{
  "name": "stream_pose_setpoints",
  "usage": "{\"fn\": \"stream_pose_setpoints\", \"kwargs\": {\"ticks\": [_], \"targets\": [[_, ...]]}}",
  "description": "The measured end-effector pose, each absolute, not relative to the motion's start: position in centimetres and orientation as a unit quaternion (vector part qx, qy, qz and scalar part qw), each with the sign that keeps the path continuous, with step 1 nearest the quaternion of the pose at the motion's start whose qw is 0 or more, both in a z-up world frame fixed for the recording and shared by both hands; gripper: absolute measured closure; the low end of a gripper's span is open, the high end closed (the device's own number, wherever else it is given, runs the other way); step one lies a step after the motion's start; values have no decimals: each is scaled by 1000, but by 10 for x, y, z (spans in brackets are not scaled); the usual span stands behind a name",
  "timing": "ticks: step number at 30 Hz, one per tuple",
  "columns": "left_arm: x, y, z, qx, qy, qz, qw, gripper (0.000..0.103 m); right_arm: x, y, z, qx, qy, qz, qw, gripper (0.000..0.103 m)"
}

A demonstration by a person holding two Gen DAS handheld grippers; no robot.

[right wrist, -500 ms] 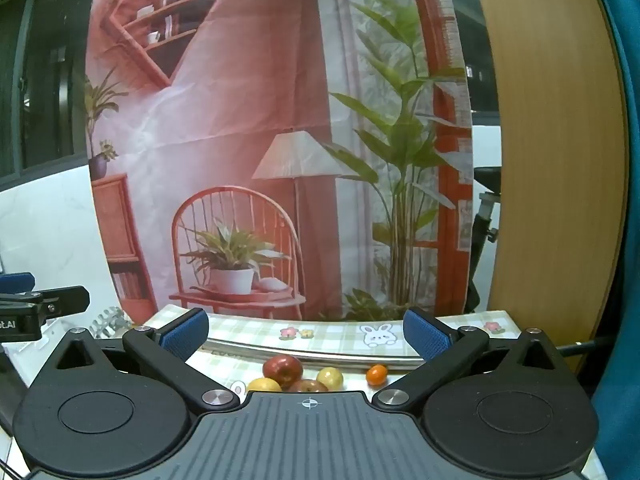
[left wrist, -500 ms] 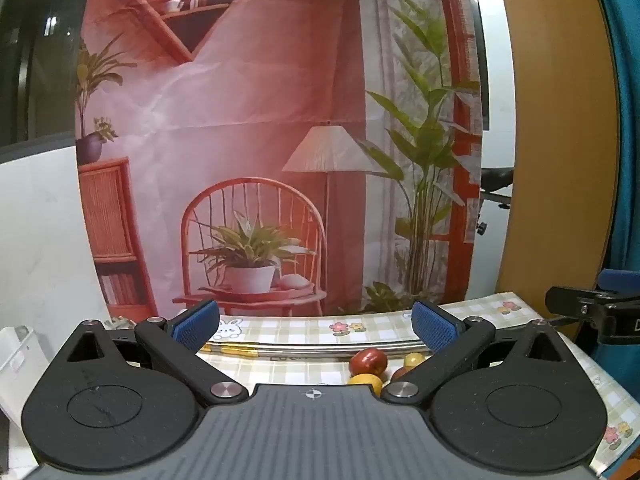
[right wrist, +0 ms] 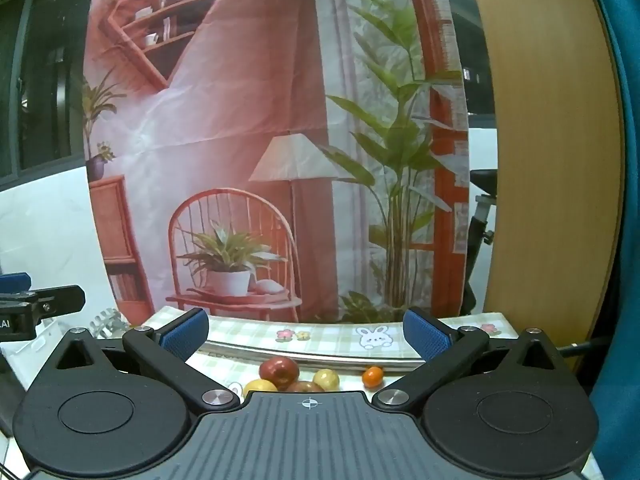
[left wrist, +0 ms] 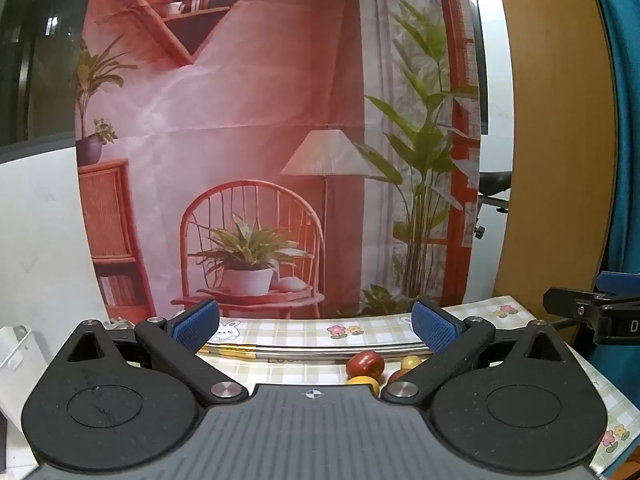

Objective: Organize fruits

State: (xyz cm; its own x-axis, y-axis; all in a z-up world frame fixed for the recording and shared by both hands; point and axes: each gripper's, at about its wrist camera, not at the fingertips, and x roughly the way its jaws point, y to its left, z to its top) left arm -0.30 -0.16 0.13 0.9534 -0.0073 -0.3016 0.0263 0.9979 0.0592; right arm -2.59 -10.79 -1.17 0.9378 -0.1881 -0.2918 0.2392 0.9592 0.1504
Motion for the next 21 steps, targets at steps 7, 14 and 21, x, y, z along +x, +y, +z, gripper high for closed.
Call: {"fn": "stream_pose_setpoints", "kwargs": {"ticks": [7,14,21], "targets": [[-5,-1,2,33,148,-13,988,0,-28,-106,-12,92,137,-110,980,0],[-8,-2,1,34,148,-14,988,0,-34,-111,-7,91,135,-113,980,0],[-10,-2,1,30,145,-17,989,0,-35,-111,-5,89,132,-115,980,0]]}}
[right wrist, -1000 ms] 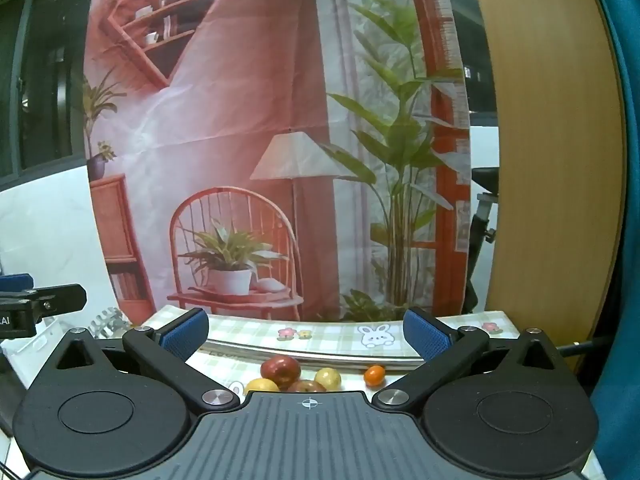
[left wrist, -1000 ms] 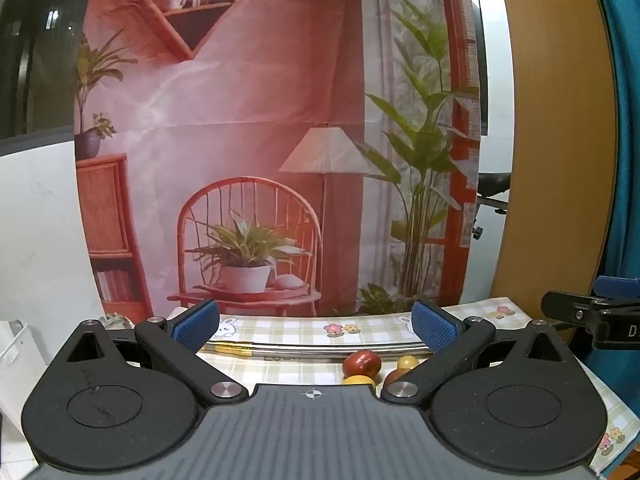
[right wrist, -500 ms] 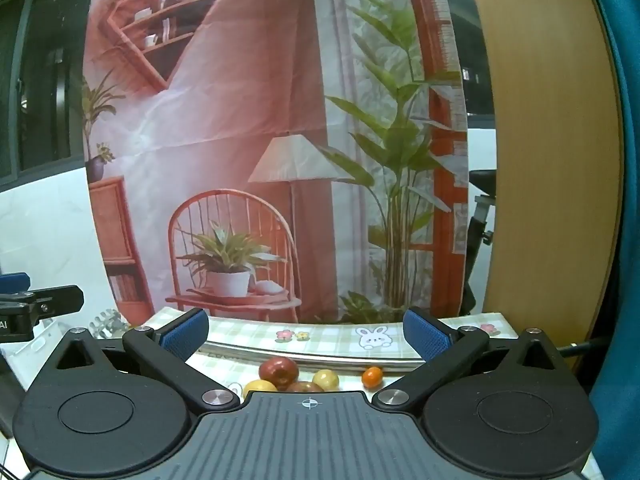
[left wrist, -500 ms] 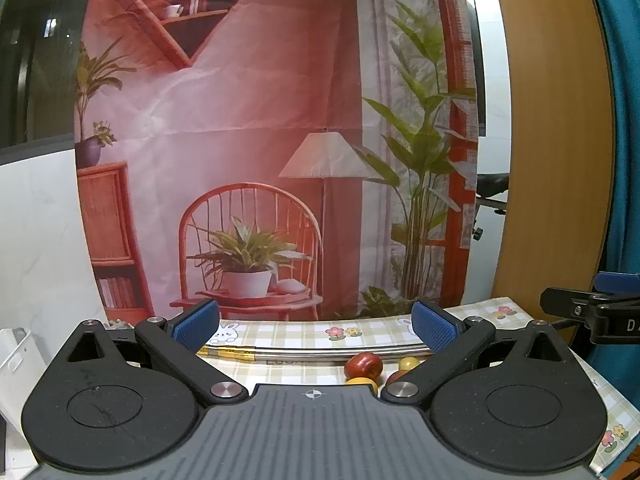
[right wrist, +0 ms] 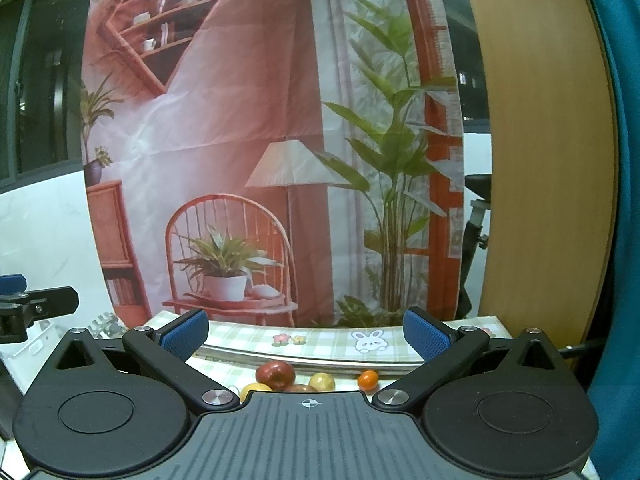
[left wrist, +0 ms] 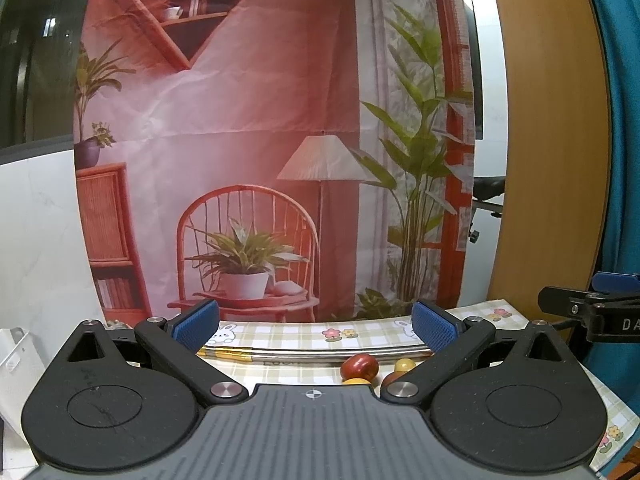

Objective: Organize fruits

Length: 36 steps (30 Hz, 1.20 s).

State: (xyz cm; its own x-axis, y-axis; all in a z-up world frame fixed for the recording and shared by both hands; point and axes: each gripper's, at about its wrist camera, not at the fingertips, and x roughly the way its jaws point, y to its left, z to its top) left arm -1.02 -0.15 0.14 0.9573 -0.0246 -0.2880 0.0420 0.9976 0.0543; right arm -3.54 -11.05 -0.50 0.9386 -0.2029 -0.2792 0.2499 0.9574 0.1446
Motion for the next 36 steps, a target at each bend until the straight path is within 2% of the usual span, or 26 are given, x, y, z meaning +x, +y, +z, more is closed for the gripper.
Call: {"fn": "stream_pose_setpoints", "kwargs": {"ticks": [36], "targets": [[-13,-3,1,31,141,-26,989,0,-37,-110,-6,87,127,-119,981,0]]}}
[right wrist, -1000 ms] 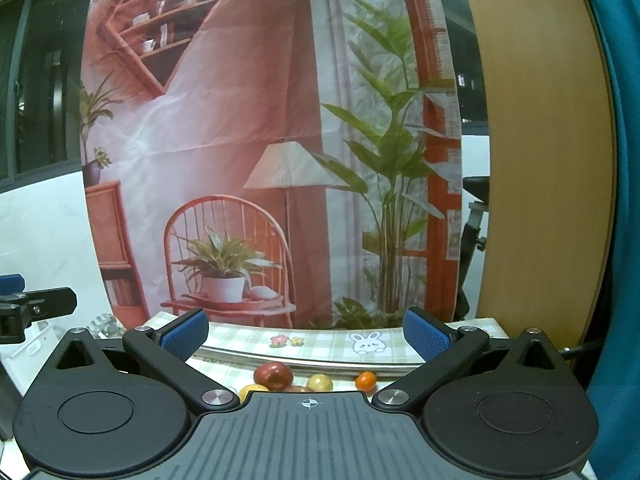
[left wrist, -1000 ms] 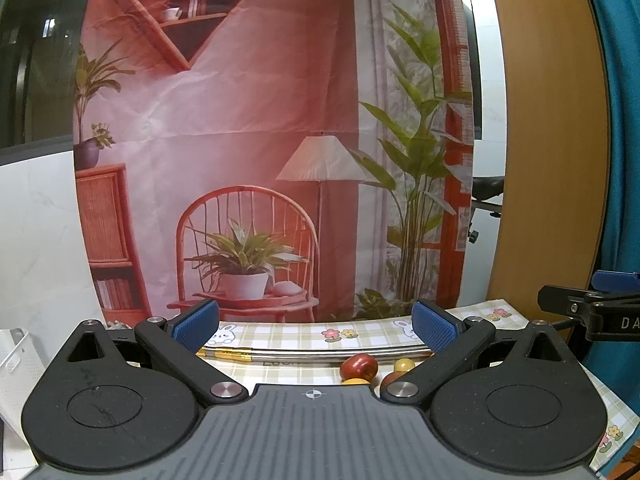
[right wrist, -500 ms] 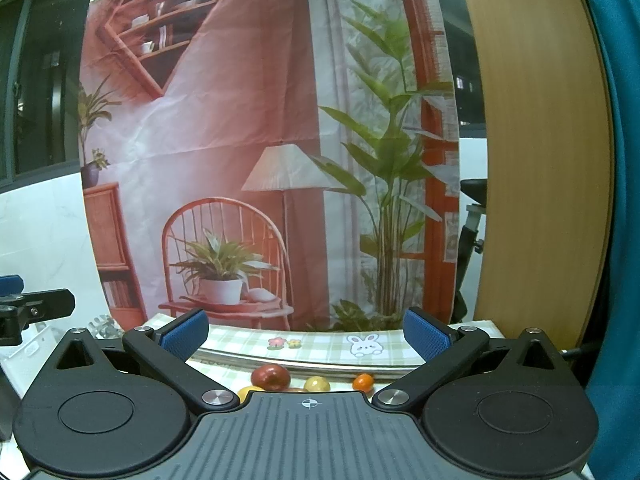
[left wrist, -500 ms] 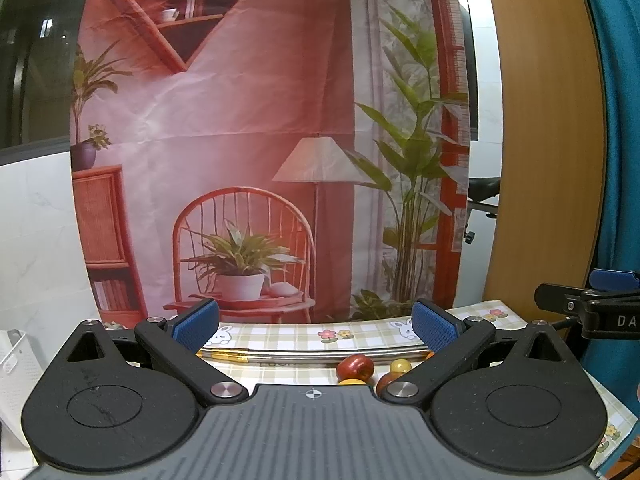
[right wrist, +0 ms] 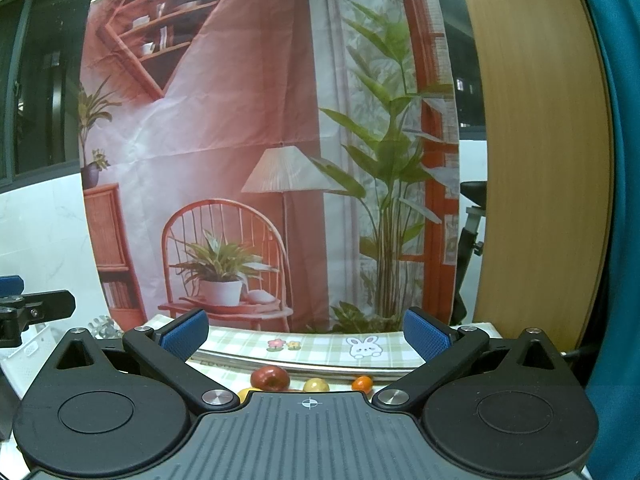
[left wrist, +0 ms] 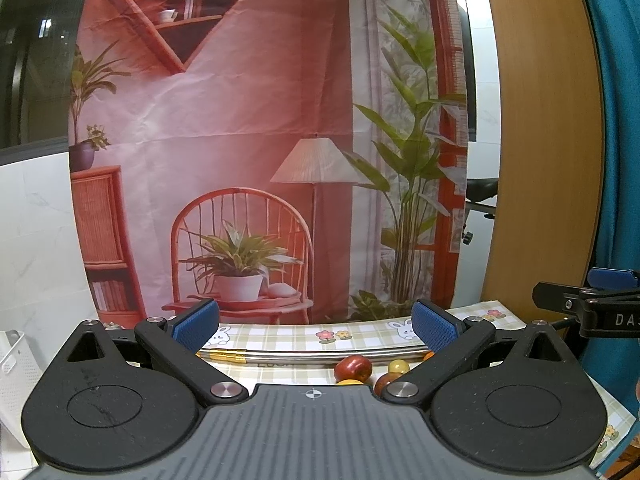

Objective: Organize fruits

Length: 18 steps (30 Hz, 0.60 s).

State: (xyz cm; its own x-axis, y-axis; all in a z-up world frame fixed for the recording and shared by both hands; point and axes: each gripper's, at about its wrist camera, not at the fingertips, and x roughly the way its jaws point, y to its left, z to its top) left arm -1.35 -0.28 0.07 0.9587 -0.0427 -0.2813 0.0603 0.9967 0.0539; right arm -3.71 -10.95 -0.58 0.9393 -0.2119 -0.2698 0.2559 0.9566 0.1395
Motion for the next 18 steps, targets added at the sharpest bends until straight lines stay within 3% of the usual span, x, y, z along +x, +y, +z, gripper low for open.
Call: {"fn": "stream_pose_setpoints", "kwargs": {"ticks": [18], "targets": [[-15,1,0,16,141,-33,989,0,-37,-108,-7,87,128,-120,981,0]]}}
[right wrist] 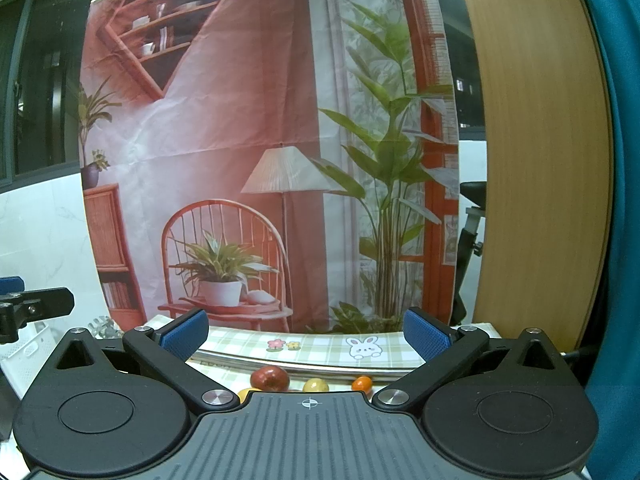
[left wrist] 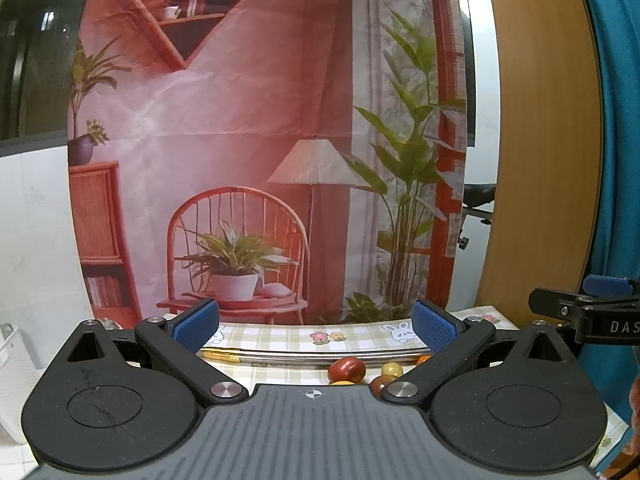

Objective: Organize fruits

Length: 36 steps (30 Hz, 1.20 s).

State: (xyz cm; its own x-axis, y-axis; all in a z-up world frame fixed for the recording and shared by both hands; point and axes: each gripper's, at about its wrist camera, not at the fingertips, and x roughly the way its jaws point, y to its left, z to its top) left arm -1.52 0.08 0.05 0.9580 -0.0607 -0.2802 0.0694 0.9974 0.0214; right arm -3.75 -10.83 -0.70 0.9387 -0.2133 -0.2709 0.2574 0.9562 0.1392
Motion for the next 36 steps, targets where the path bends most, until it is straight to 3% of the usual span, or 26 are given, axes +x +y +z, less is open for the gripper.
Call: {"fn": "stream_pose_setpoints", "kwargs": {"ticks": [9,18,23,25,27,33,36], "targets": [[1,13,-18,26,165,-3,986,0,-32,-121,-17,99,139,-109,979,0],[45,67,-57,-29,233,36,971,3,9,-156,-77,135,201,-119,963,0],[70,82,-86,-42,268,26,962,21,31,-168,-114,149,236,-115,953,0],[82,81,-100,-29,281,20,959,39,38,-170,-126,151,247,-114,950,0],[93,80,-114,-16,291,14,956,50,47,-172,-136,147,257,-116,948,0],[133,86,-168,-66,341,-41,937,62,71,-175,-155,125,283,-130,942,0],[155,90,-189,-88,365,-40,926,63,76,-178,-161,126,289,-127,941,0]]}}
